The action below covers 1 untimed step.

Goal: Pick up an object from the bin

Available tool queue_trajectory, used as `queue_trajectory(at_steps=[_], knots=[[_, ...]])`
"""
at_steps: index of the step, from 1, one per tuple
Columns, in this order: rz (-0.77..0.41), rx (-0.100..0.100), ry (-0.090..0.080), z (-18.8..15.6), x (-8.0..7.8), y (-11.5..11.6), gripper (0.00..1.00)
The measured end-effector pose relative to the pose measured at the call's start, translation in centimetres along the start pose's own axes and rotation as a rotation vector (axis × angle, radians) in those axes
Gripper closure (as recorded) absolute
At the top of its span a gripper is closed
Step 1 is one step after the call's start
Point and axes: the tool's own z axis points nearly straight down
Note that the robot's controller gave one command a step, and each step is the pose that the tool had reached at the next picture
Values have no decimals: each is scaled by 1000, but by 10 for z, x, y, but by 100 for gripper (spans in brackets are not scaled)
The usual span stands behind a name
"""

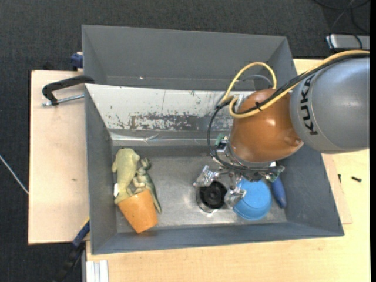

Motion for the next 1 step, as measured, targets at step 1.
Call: queue_trajectory(at_steps=[1], knots=[[2, 1, 3, -148, -21, 16, 100]])
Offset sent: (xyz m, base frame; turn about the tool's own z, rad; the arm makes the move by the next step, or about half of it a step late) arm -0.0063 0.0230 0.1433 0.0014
